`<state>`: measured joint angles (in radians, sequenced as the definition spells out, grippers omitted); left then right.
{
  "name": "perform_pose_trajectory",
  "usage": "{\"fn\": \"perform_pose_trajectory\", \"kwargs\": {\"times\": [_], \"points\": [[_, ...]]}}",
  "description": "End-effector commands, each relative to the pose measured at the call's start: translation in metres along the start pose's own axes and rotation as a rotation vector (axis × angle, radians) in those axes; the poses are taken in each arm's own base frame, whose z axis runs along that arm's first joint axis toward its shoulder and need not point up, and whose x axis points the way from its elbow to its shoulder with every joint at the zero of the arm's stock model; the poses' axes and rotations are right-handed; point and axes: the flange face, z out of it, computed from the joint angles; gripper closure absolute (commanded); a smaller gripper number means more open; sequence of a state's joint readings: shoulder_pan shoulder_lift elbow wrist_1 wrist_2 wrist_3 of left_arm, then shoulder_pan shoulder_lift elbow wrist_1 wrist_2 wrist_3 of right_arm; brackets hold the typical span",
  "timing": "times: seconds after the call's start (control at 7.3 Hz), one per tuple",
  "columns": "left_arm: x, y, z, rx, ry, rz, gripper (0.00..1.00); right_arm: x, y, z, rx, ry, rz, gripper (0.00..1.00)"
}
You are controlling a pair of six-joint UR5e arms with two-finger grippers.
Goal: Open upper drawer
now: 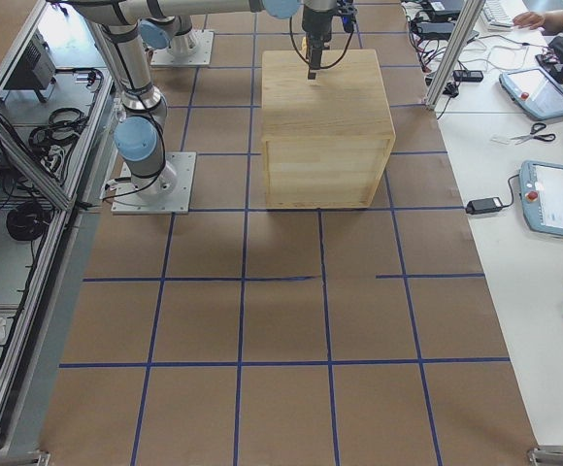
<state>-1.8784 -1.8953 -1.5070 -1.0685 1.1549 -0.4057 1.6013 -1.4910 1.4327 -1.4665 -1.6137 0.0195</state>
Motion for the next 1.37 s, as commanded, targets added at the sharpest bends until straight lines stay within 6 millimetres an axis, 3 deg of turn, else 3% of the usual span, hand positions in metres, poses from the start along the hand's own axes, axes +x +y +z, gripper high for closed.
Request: {"fn": "perform_pose_trajectory", "kwargs": {"times": [0.0, 1.23], "points": [[0.005, 0.003, 0.007, -0.01, 0.002, 0.011, 0.0, 0.0, 0.0, 0.0, 0.0, 0.0, -0.001, 0.0], [0.002, 0.002, 0.027, -0.03, -0.003, 0.002, 0.0, 0.0, 0.0, 0.0, 0.0, 0.0, 0.0, 0.0]]}}
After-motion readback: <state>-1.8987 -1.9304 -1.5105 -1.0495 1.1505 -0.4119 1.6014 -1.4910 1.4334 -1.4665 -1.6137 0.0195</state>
